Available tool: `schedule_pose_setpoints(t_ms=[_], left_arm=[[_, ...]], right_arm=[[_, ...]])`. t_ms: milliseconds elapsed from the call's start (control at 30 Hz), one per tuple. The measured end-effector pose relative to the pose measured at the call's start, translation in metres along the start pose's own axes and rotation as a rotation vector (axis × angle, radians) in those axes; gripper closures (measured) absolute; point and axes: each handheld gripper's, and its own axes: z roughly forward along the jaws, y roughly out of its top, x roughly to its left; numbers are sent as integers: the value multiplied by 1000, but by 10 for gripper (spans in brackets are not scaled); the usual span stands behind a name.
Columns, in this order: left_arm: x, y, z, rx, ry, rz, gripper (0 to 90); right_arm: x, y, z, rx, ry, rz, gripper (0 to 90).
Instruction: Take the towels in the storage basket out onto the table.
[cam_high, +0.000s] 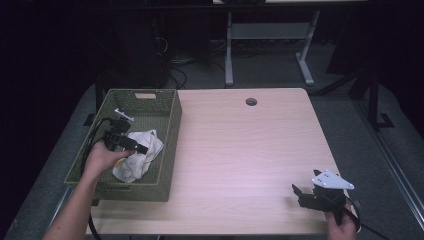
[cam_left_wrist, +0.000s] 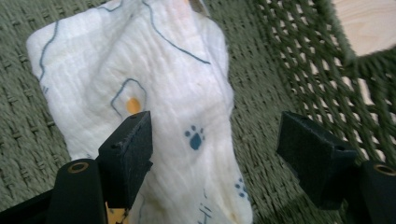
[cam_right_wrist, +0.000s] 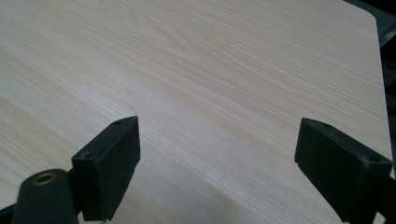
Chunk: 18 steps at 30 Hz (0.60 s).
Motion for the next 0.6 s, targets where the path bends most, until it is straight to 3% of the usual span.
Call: schedule_pose_setpoints(t_ms=[133,200,333,467,600], left_arm=[[2,3,7,29,37,-21,292],[2,4,10,45,83,-21,310],[3,5,18,91,124,-33,362],[1,5,30,160,170,19,379],[-3,5,41,226,190,55,404]], right_arm=[[0,0,0,1,0,3,139],[0,0,0,2,1,3,139],[0,0,0,0,0,2,139],[0,0,-1,-2,2,3,139],[0,0,-1,-2,3,-2,139]])
